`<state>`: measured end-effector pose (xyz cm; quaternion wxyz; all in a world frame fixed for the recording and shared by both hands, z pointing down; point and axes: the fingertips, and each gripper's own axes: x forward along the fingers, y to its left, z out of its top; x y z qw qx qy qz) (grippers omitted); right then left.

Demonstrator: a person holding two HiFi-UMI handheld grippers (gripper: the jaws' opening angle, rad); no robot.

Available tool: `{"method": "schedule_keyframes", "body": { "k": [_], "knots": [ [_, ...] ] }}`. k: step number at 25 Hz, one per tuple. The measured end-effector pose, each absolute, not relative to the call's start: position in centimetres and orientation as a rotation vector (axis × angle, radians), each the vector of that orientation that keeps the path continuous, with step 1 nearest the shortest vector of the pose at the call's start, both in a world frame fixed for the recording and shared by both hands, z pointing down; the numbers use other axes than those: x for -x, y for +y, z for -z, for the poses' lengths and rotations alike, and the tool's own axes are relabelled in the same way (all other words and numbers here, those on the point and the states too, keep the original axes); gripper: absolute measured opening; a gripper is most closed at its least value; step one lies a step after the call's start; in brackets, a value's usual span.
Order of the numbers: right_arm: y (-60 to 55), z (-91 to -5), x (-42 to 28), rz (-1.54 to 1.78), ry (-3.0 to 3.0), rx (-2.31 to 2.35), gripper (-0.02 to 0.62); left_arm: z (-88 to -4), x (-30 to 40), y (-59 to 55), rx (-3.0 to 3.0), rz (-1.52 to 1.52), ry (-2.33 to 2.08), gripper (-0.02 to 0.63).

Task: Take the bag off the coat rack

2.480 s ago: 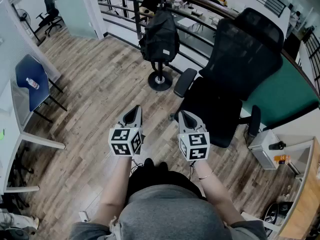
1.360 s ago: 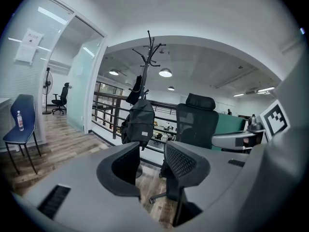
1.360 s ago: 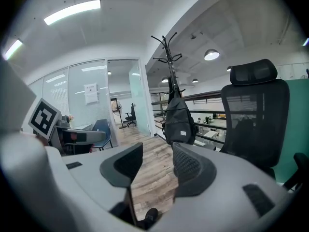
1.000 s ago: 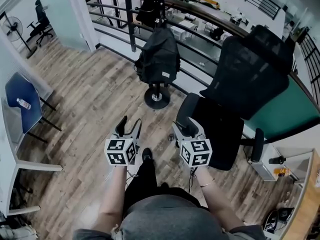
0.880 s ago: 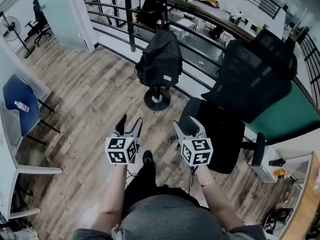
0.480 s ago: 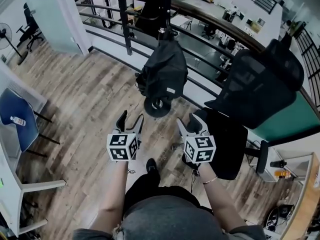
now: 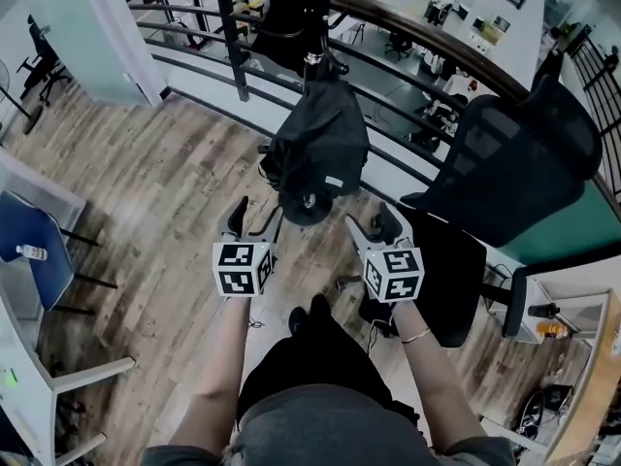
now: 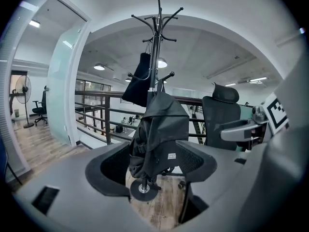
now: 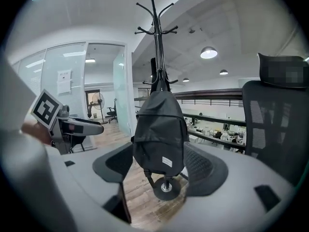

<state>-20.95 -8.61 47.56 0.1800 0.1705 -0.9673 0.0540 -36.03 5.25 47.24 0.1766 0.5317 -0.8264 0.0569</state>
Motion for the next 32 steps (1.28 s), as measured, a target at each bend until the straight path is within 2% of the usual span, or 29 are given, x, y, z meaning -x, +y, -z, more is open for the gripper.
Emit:
{"method": "schedule_keyframes", "body": {
  "k": [15,25,32],
  "knots": [
    [-16.1,-50.0,28.9,-0.047,-2.706,-0.399,0.377,-50.2,41.8,-3.1,-1.495,-0.245,-2.291,0.299],
    [-19.1,-52.4,32.2,0.012,-2.681,-0.318,0.393,-52.1,44.1,-7.7,-1.548,-0.306,-2.259,0.299],
    [-19.9,-52.6,34.2,0.059,-2.703,-0.235,0.375,-52.5,44.5,-9.7,-1.628,-0.322,-2.212,0.298]
  ]
}}
